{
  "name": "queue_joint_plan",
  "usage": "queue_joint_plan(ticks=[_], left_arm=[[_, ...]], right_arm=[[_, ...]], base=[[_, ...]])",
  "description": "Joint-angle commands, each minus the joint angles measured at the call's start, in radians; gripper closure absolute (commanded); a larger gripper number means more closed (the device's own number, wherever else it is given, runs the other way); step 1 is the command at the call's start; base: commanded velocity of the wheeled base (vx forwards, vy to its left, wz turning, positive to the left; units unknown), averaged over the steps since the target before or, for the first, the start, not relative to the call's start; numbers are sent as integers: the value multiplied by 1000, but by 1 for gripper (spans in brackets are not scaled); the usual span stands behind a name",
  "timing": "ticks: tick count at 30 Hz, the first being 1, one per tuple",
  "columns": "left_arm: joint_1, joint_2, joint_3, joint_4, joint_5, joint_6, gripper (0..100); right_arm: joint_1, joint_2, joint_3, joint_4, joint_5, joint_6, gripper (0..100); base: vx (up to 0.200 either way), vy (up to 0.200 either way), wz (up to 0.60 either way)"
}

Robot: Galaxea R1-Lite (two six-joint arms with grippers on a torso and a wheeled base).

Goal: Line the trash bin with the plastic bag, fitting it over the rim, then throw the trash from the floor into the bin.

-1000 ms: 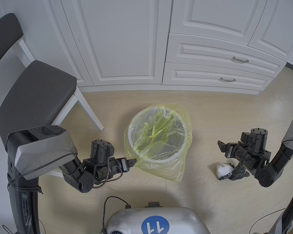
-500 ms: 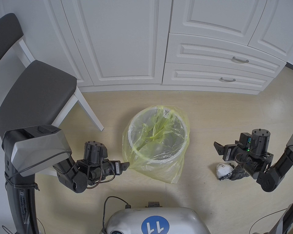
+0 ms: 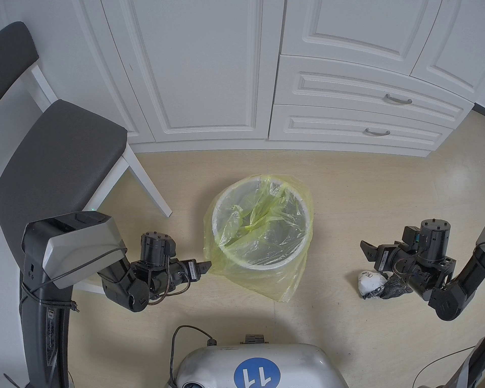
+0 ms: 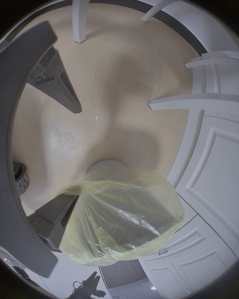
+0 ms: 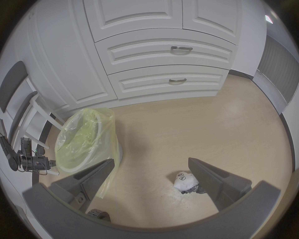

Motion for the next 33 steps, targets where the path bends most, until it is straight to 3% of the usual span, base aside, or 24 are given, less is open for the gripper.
queue_joint_plan(ticks=[1, 9, 10, 15, 19, 20, 24, 30, 33], left_arm=[[6, 33, -5, -8, -2, -2, 0], [6, 6, 70, -76, -5, 0, 0], [4, -49, 148, -141, -23, 3, 0], [-2, -119, 288, -247, -38, 11, 0], [-2, -112, 366, -375, -37, 7, 0], [-2, -112, 430, -473, -38, 11, 0], [-13, -108, 498, -588, -28, 15, 0], [12, -112, 547, -597, 9, 95, 0], [12, -129, 570, -599, 35, 96, 0]], right_arm=[[-1, -19, 4, -1, -7, 1, 0], [32, -65, -7, 12, -7, 1, 0], [75, -68, -32, 13, -7, -1, 0], [113, -16, -116, 16, 7, 2, 0], [119, 100, -236, 38, 53, 2, 0], [119, 143, -282, 67, 99, 5, 0], [136, 197, -358, 124, 177, 67, 0], [234, 294, -569, 301, 200, 82, 0], [269, 343, -664, 323, 194, 80, 0]], base=[[0, 0, 0], [0, 0, 0], [0, 0, 0], [0, 0, 0], [0, 0, 0], [0, 0, 0], [0, 0, 0], [0, 0, 0], [0, 0, 0]])
